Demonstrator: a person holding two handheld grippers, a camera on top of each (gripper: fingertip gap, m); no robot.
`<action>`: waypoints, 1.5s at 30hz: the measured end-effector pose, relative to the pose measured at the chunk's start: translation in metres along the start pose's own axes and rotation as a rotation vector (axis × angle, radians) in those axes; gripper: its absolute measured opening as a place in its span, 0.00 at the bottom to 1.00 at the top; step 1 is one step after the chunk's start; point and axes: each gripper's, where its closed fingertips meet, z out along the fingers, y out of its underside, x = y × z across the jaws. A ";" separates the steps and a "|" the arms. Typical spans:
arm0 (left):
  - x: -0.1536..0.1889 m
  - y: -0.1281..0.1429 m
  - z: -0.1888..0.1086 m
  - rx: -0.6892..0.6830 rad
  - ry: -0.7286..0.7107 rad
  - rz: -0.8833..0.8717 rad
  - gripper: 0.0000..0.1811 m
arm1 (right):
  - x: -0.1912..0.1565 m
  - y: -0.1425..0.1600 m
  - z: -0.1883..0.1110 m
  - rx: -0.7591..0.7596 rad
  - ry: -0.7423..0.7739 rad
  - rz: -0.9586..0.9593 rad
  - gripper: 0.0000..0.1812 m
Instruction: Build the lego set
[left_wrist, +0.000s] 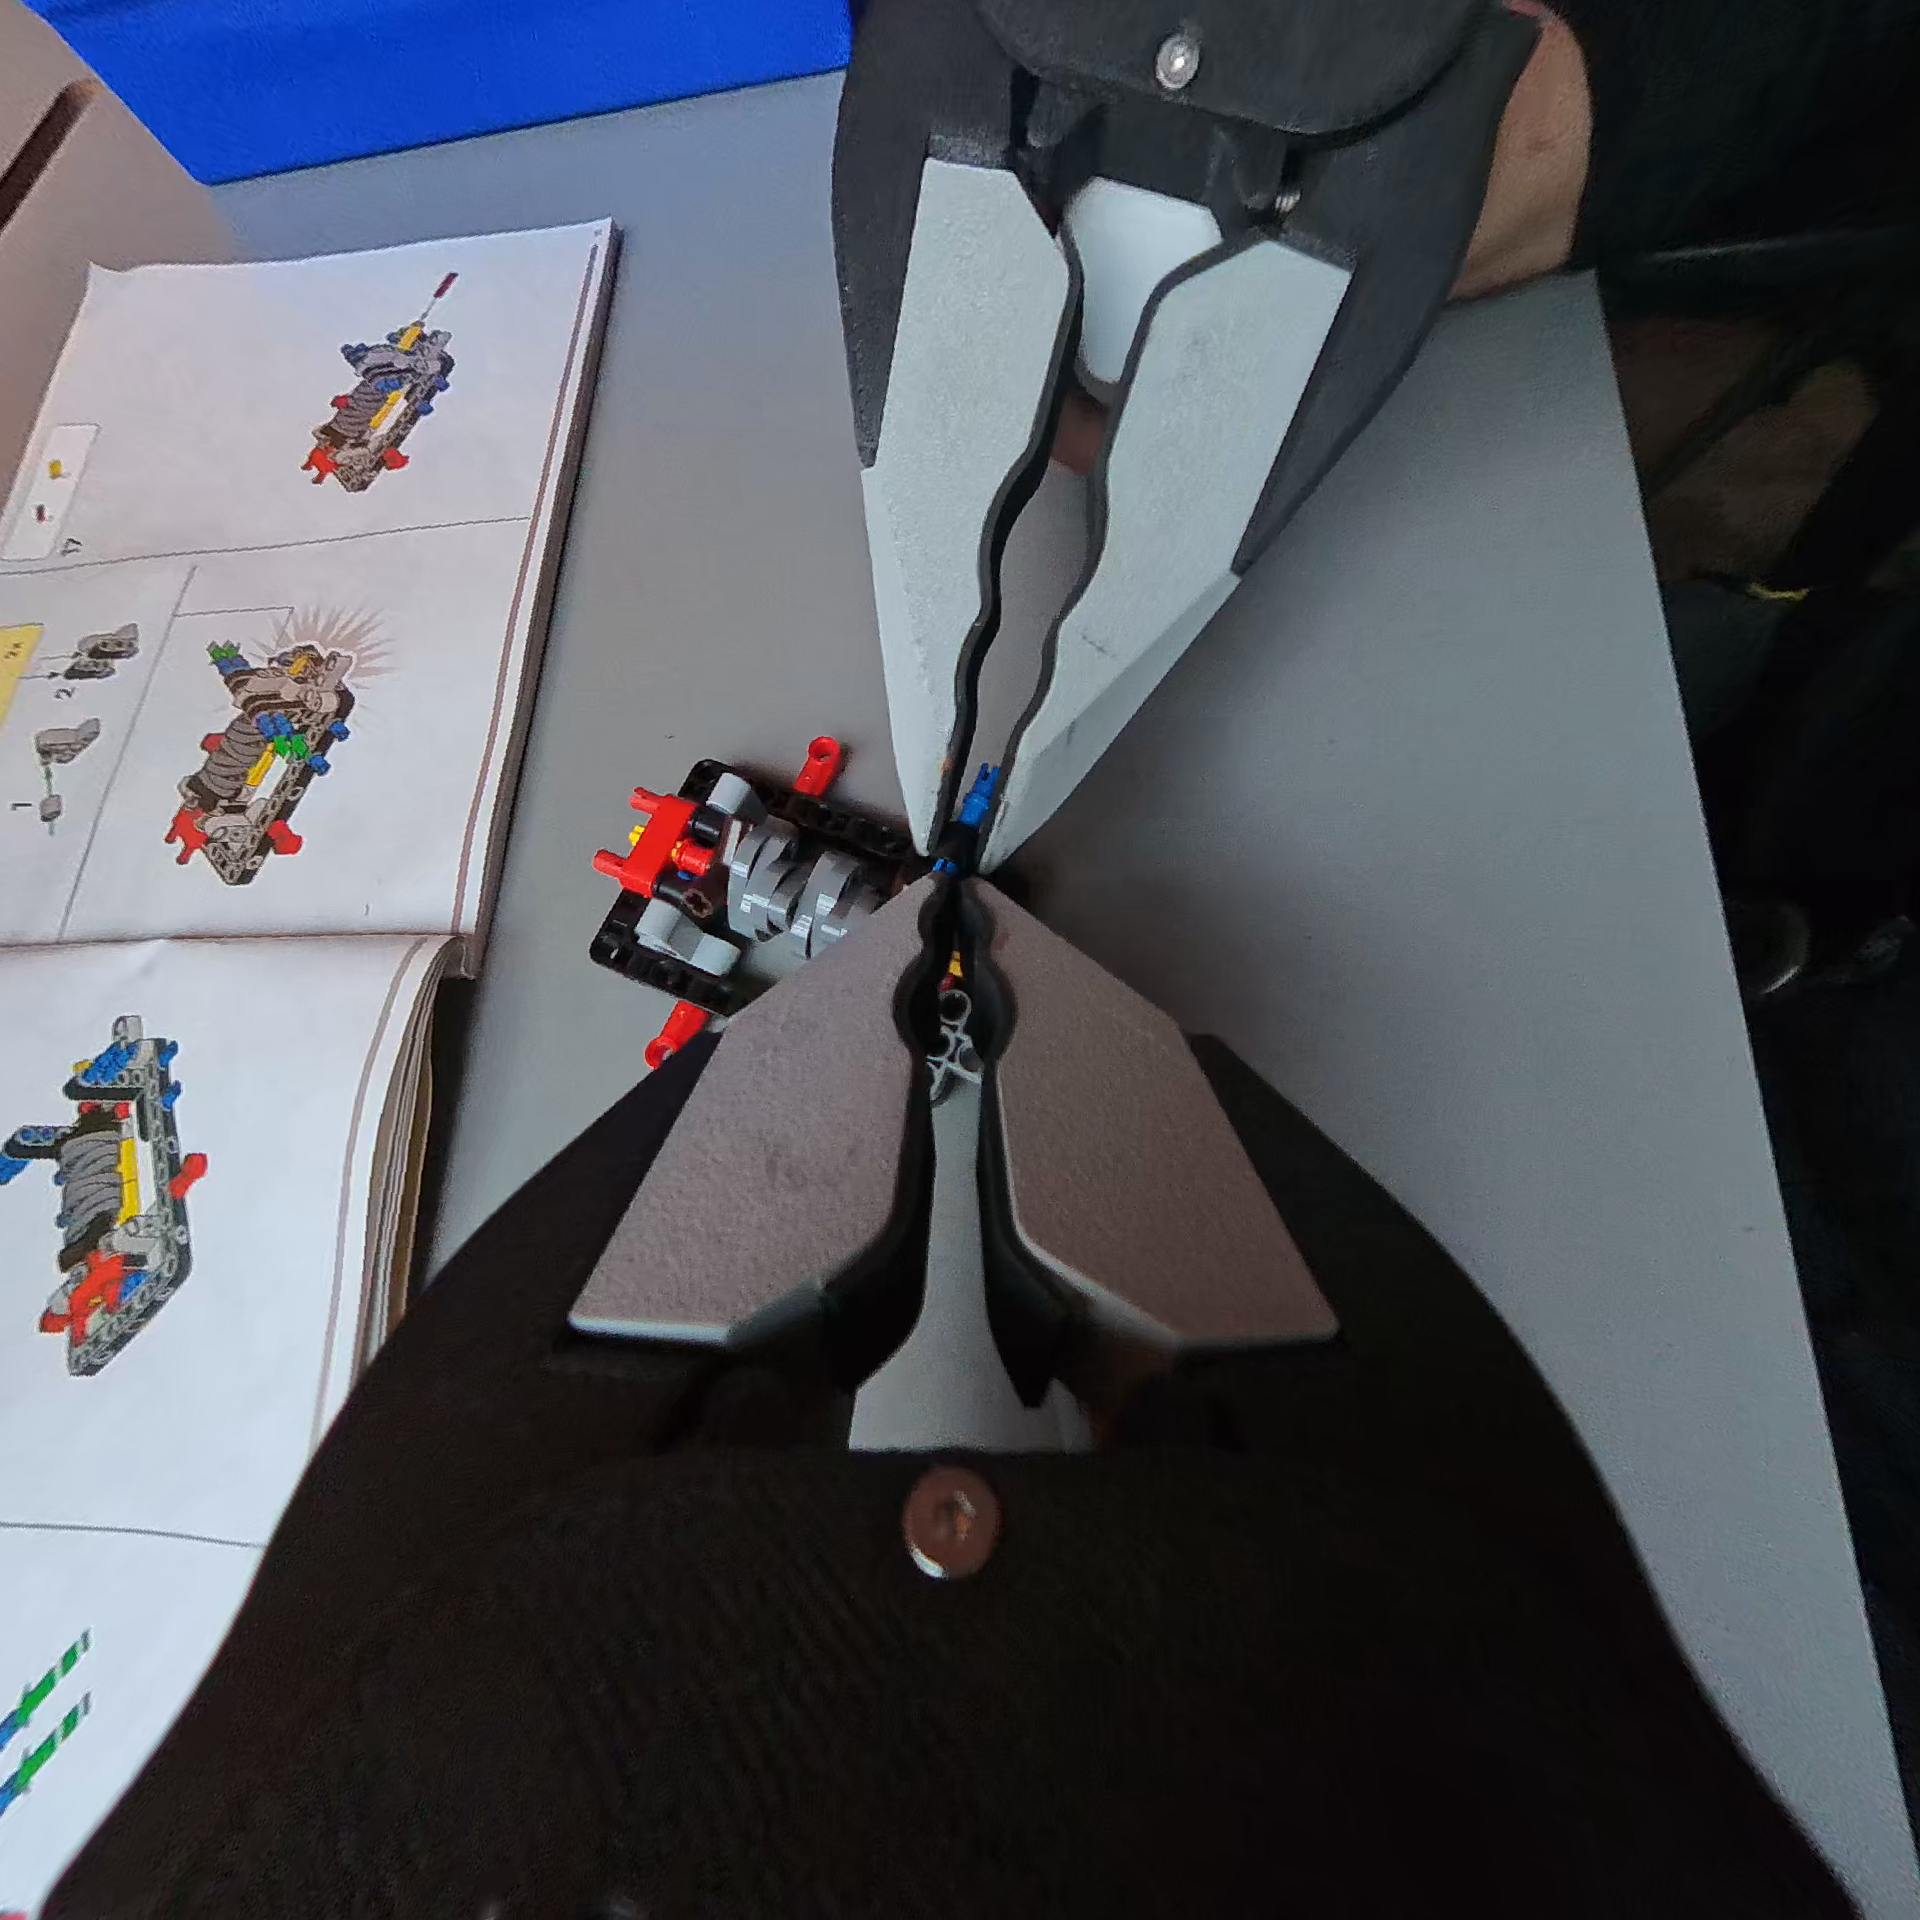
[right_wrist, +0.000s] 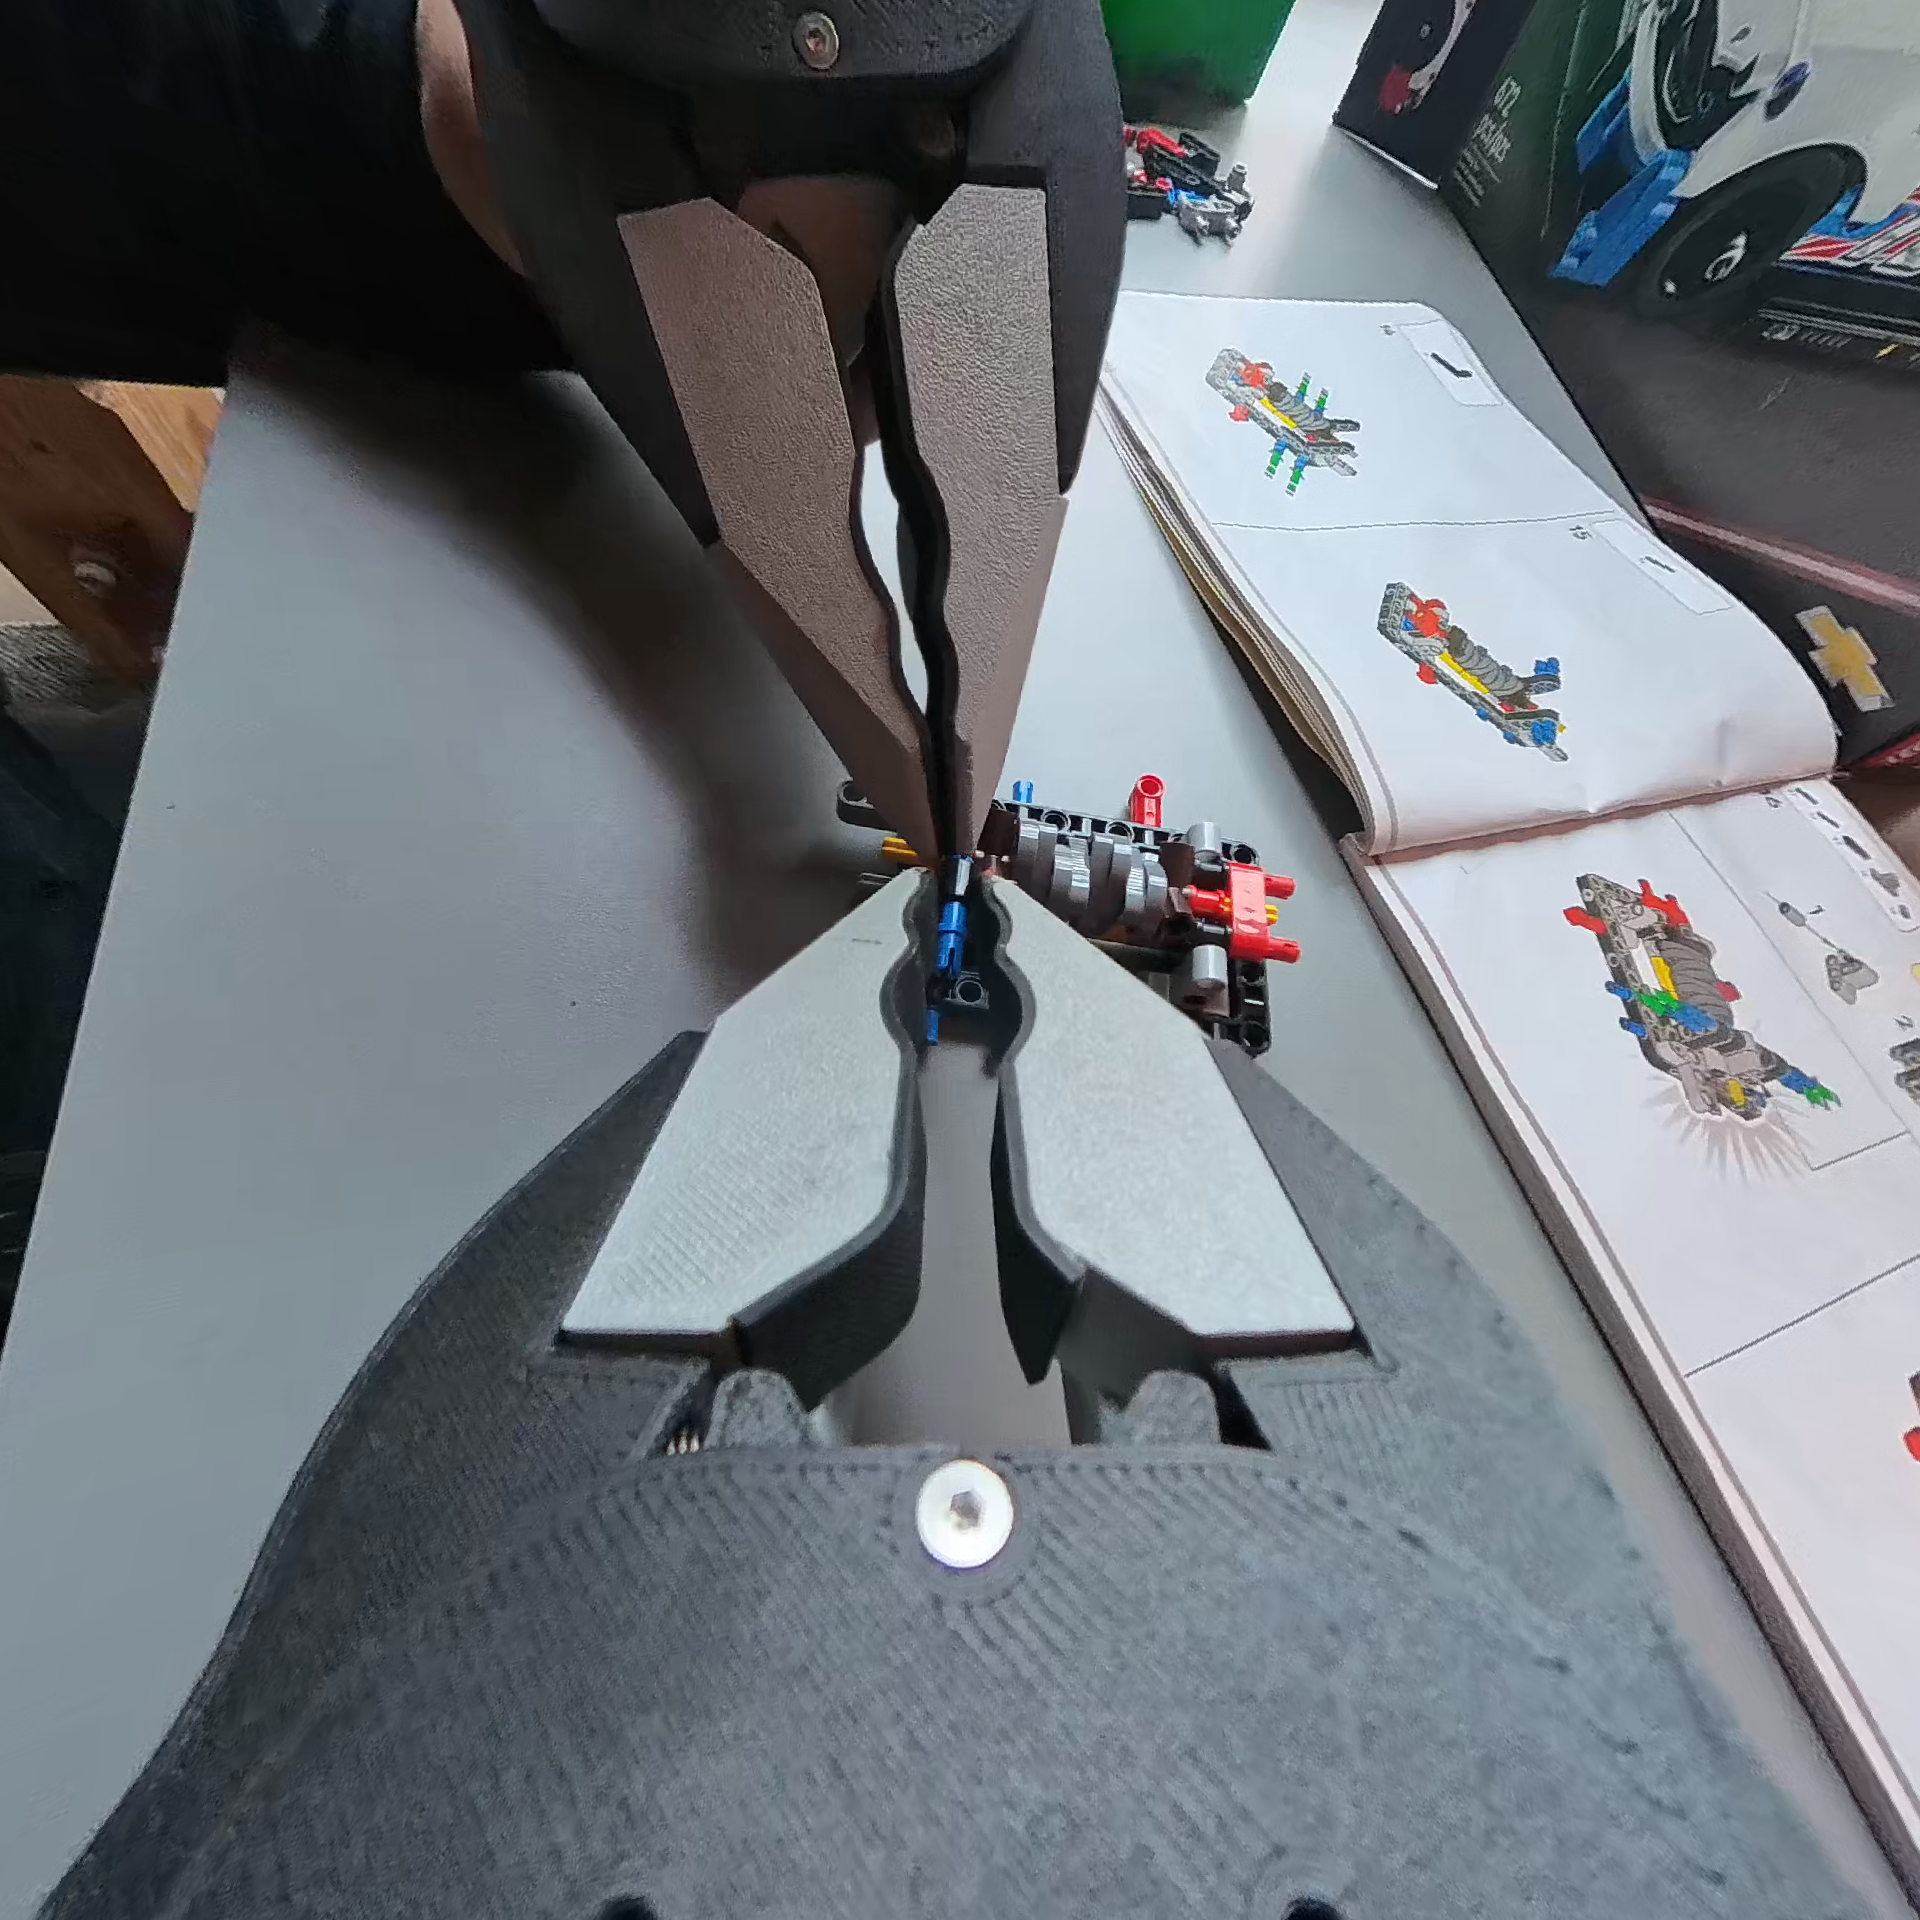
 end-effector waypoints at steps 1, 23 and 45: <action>0.000 0.000 0.000 -0.010 -0.007 0.008 0.00 | 0.000 0.000 0.000 -0.004 0.004 -0.007 0.02; 0.001 -0.001 0.000 -0.025 0.006 0.037 0.00 | 0.000 0.000 0.000 -0.008 -0.021 -0.010 0.02; -0.002 -0.002 0.000 -0.021 0.031 0.005 0.00 | 0.002 0.000 0.000 0.010 -0.035 -0.003 0.01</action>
